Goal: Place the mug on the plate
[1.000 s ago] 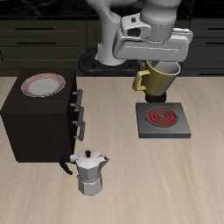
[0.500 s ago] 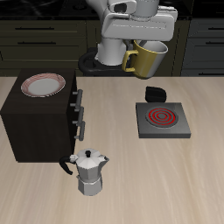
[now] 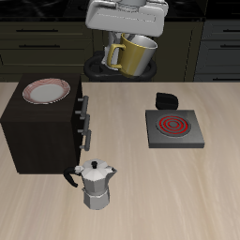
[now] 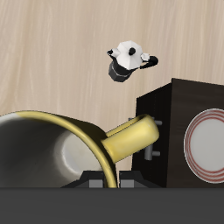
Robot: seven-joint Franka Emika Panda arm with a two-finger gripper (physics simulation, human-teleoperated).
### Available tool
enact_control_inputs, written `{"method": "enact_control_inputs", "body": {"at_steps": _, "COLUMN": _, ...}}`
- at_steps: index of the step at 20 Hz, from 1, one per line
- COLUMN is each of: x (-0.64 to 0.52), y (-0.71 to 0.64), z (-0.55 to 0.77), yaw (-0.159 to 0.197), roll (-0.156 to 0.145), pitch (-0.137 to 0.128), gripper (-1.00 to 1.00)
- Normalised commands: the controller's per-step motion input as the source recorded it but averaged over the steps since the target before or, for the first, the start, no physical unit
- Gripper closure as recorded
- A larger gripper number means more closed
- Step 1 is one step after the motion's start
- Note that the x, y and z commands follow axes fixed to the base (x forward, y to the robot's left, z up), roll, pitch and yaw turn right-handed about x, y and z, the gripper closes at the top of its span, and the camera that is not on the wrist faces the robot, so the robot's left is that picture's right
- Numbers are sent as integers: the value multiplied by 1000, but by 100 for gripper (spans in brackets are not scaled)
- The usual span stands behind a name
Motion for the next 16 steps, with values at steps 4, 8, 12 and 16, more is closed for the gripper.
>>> {"method": "enact_control_inputs", "body": {"at_steps": 4, "x": 2, "y": -464, "z": 180, "yaw": -46, "roll": -10, "pitch": 2, "gripper": 100}}
{"method": "enact_control_inputs", "body": {"at_steps": 8, "x": 41, "y": -345, "z": 122, "yaw": -24, "roll": -26, "pitch": -10, "gripper": 100}}
{"method": "enact_control_inputs", "body": {"at_steps": 12, "x": 59, "y": -447, "z": 14, "yaw": -22, "roll": -7, "pitch": 17, "gripper": 100}}
{"method": "enact_control_inputs", "body": {"at_steps": 16, "x": 37, "y": -406, "z": 68, "yaw": -25, "roll": 11, "pitch": 10, "gripper": 100}}
